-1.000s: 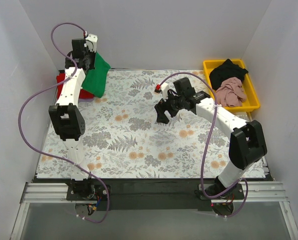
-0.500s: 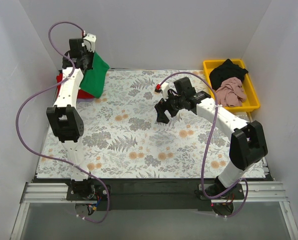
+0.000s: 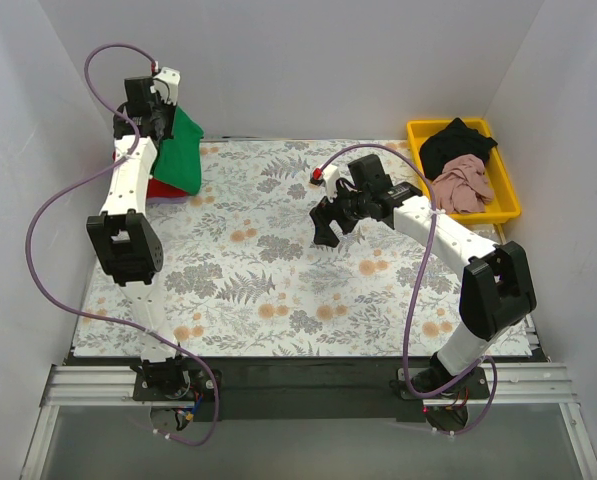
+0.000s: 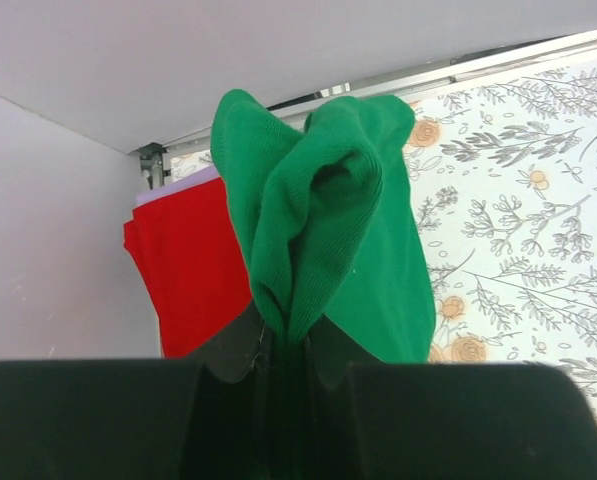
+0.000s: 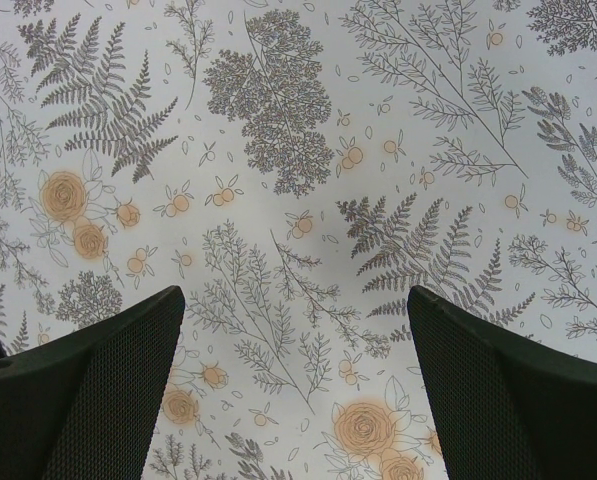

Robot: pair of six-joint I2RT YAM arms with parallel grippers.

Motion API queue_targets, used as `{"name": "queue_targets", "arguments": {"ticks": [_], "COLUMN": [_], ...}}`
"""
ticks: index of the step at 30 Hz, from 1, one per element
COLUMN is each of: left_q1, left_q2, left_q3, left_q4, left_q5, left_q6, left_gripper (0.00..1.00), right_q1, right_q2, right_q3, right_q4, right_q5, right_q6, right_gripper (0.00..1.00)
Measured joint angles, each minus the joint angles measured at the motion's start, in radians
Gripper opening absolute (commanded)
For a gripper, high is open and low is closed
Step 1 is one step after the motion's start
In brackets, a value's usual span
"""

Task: Fold and stack the t-shirts
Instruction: Neatly place the folded tshirt to the corner

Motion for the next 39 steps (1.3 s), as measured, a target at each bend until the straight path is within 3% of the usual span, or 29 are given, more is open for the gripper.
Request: {"name": "queue_targets", "arguments": {"ticks": [10, 33, 34, 39], "left_q1": [0.062, 0.219, 0.221, 0.23], "left_q2": [0.019, 0.224, 0.23, 0.291], "left_q3": [0.0, 0.0, 0.0, 0.037], "left_q4": [0.068, 0.219, 0.232, 0.309], "left_q5": [0.004, 0.123, 0.12, 0.082], "left_q6": [0.04, 0.13, 0.138, 0.179], "left_gripper": [0.0, 0.0, 0.11, 0.37], "right_q1": [0.0, 0.009, 0.011, 0.014], "right_q2": [0.026, 0.136, 0.137, 0.138], "right_q3": [0.0, 0.028, 0.031, 0.047], "right_q4": [0.0, -0.009, -0.01, -0.021], "right_q5": [-0.003, -0.003, -0.003, -0.002], "right_q6": [0.001, 0.003, 0.003, 0.003], "right_gripper": [0.98, 0.98, 0.98, 0.98]}}
